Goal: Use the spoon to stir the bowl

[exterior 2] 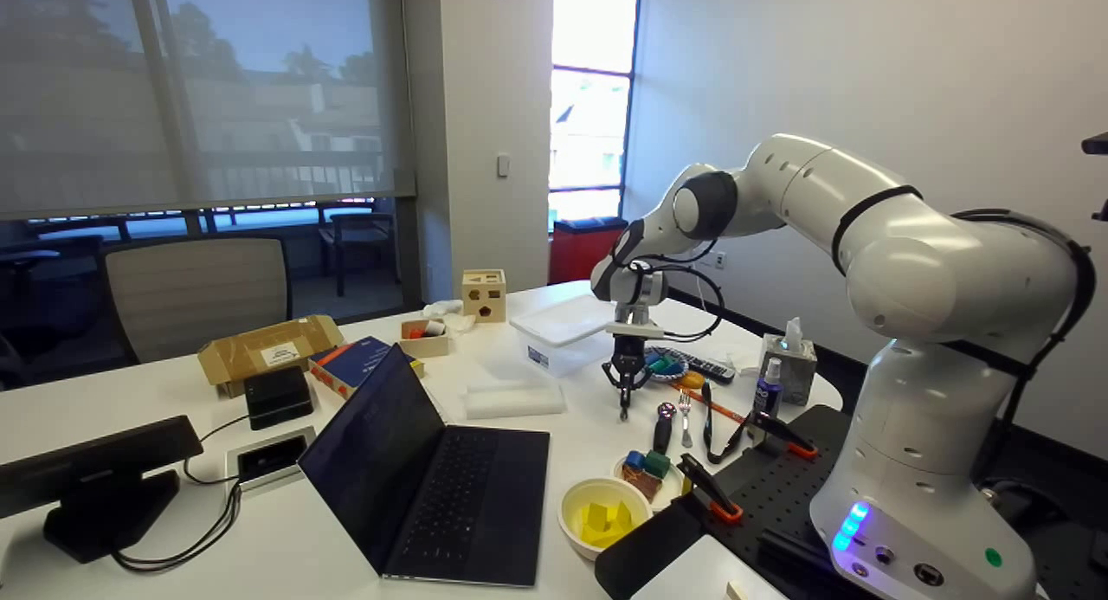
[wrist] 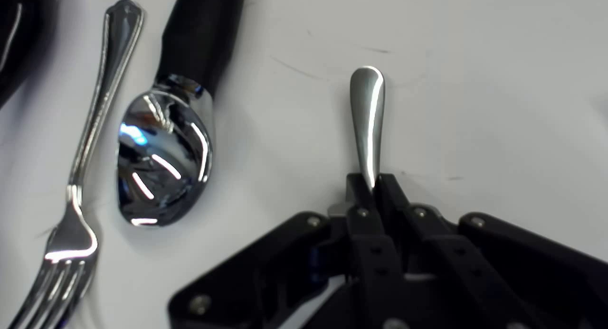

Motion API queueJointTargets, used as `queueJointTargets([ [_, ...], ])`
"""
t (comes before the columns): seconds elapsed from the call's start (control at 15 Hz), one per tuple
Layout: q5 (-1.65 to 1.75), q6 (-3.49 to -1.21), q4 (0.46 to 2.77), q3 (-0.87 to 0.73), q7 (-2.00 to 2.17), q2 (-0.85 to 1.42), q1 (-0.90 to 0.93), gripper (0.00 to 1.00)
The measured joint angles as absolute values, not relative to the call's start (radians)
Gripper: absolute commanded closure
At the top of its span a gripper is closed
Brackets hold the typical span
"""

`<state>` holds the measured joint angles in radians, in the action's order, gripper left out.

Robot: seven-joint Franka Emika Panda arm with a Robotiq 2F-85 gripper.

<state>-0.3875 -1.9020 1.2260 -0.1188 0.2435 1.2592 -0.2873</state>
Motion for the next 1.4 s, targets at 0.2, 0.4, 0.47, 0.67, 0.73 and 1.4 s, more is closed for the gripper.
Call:
queueJointTargets([
  [0.2, -0.371, -1.881, 1.199, -0.116, 0.243, 1.273, -0.287, 0.65],
  [0.4, -0.364, -1.871, 1.186, -0.115, 0.244, 1.279, -0.287, 0.51],
  [0.47, -0.363, -1.869, 1.186, -0.115, 0.244, 1.28, -0.287, 0.42],
  [0.67, -0.363, -1.863, 1.186, -0.113, 0.243, 1.28, -0.287, 0.2],
  [0.73, -0.363, -1.861, 1.187, -0.113, 0.243, 1.28, -0.286, 0.13],
  [1.4, -0.352, -2.091, 1.419, -0.129, 0.238, 1.028, -0.188, 0.0],
])
